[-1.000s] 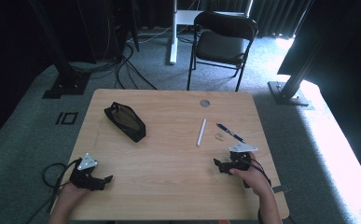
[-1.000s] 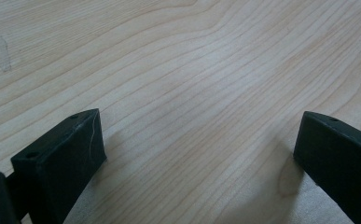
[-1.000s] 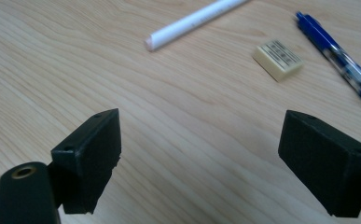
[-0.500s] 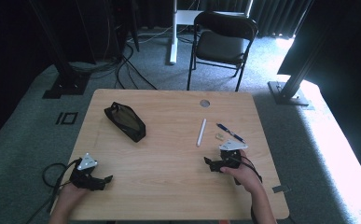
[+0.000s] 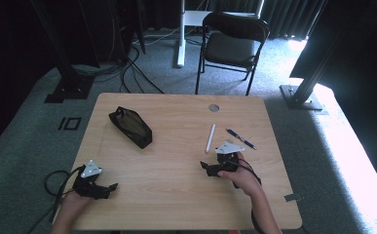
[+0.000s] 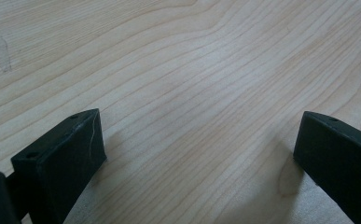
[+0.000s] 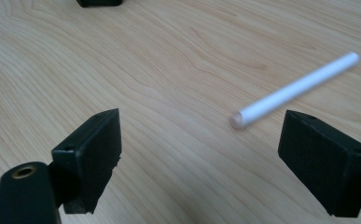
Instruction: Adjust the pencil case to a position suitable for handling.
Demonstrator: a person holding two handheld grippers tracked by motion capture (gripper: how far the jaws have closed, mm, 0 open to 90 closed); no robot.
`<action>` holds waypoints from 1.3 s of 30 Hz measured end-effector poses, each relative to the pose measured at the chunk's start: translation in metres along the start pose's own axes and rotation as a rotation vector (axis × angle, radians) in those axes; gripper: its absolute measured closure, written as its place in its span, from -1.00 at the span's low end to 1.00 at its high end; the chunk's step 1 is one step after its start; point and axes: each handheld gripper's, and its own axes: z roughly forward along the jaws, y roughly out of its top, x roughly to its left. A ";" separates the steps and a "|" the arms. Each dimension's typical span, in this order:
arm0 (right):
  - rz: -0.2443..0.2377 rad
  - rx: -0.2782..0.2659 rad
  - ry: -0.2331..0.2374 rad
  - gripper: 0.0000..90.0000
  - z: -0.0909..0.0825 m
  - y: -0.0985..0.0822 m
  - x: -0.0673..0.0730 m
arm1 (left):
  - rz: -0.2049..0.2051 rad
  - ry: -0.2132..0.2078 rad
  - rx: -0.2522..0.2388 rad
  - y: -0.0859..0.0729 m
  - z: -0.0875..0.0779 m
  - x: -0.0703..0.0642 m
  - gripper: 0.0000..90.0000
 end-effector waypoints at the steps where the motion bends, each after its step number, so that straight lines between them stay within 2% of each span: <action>1: -0.002 0.000 0.004 -0.71 0.002 0.002 0.002 | 0.001 0.000 0.000 0.000 0.000 0.000 -0.95; 18: -0.059 -0.008 0.062 -0.71 0.043 0.035 0.025 | 0.000 0.000 0.001 0.000 0.000 0.000 -0.95; 24: -0.061 -0.022 0.094 -0.71 0.054 0.044 0.036 | 0.000 0.000 0.001 0.000 0.000 0.000 -0.95; 30: -0.087 -0.023 0.112 -0.70 0.064 0.051 0.047 | 0.000 0.002 0.001 0.000 0.000 0.000 -0.95; 39: -0.099 -0.036 0.148 -0.70 0.082 0.061 0.057 | 0.000 0.001 0.001 0.000 0.000 0.000 -0.95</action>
